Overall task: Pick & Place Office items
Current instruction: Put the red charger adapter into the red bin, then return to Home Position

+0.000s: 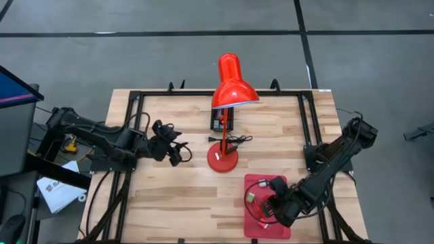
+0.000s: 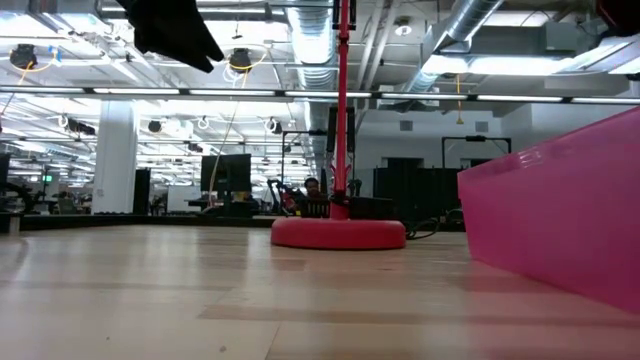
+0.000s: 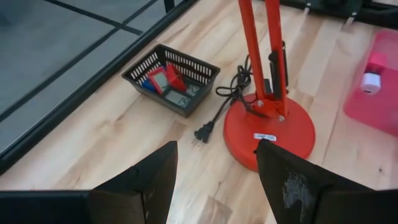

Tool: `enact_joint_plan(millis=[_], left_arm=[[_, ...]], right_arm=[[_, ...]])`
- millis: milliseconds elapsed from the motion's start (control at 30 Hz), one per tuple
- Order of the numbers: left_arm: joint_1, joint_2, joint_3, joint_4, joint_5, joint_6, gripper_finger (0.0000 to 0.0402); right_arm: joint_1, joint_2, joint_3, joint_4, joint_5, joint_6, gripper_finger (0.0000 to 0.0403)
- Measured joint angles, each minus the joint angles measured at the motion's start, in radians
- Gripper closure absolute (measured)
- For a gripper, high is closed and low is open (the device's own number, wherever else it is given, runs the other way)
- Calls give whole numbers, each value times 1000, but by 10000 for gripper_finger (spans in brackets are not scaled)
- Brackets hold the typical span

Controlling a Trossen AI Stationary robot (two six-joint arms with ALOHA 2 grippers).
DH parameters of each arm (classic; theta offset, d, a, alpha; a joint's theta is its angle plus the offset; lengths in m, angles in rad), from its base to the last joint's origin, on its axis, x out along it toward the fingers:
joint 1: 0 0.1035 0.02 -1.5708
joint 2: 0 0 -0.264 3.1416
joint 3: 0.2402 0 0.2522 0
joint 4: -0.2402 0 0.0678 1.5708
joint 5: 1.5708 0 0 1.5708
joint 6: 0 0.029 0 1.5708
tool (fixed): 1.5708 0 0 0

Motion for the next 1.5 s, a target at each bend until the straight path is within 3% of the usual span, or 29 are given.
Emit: enact_joint_plan(millis=[67, 233, 333, 500, 600, 733, 933, 1033, 1100, 1267, 1400, 1500], left_arm=[[-1, -11, 0, -2, 2, 0, 193], [-1, -37, 0, -15, 3, -5, 193], [-1, -49, 0, -29, 3, -6, 193], [-1, -80, 0, -70, 50, -8, 193], [-1, -134, -40, -84, 82, -30, 193], [-1, -278, -166, -31, 124, -92, 193], [3, -569, -443, 186, 178, -163, 193], [51, -584, -580, 430, 305, -158, 193], [107, -528, -647, 584, 387, -142, 193], [345, -361, -646, 853, 588, 54, 193], [569, -338, -603, 887, 842, 155, 193], [662, -399, -619, 860, 987, 157, 193]], right_arm=[[10, 0, 0, -10, 1, 21, 278], [30, 0, 0, -42, 3, 69, 168], [45, 0, 0, -59, 31, 99, 142], [67, -1, 0, -59, 98, 111, 139], [85, -26, 0, -77, 230, 160, 144], [113, -105, 0, -149, 476, 241, 153], [135, -252, 0, -293, 683, 212, 165], [106, -340, 0, -309, 798, 122, 169], [74, -399, 0, -311, 814, 43, 170], [-4, -515, 0, -301, 816, -129, 171], [-42, -562, 0, -246, 816, -209, 171], [-46, -563, 0, -179, 810, -253, 171]])
